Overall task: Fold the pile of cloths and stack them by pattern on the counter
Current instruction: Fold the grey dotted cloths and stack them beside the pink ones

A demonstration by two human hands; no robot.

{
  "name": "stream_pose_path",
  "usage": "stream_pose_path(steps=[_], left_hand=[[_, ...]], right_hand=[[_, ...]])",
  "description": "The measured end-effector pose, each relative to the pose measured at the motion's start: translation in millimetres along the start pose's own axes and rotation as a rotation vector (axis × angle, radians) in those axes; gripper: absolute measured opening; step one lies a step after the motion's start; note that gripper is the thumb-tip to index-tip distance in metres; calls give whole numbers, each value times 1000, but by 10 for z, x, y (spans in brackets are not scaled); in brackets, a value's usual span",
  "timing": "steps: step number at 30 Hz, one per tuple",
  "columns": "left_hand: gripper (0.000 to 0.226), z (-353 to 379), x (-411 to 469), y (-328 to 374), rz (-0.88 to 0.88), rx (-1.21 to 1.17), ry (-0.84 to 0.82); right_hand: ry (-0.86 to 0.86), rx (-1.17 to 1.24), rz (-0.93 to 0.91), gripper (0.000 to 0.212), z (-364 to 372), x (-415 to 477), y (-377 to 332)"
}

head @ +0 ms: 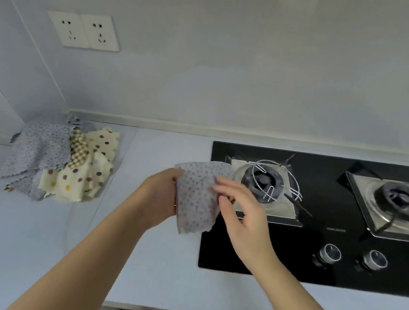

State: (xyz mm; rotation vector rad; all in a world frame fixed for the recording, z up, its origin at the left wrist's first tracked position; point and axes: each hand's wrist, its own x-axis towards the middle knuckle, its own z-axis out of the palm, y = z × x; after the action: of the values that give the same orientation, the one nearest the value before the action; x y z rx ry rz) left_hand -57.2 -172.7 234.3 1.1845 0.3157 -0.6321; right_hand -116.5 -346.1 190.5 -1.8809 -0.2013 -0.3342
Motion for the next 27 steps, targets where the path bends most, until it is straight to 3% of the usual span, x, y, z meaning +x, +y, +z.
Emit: stream_pose_path(steps=[3,8,15,21,27], left_hand=[[37,465,-54,-44,36,32,-71],[35,1445,-207,-326,32,90,-80],[24,2730,-202,-1064,214,329,68],[38,3663,182,-1498,501,642,264],[42,4528,885,-1905,497,704,260]], right_hand=[[83,169,270,31,-601,48,-54],[26,605,699,34,-1592,-154,-139],[194,354,692,24,-2765,-555,-28],[420,-30,578,41,-3355,-669,426],[496,-194,566,32,-4294,-571,1103]])
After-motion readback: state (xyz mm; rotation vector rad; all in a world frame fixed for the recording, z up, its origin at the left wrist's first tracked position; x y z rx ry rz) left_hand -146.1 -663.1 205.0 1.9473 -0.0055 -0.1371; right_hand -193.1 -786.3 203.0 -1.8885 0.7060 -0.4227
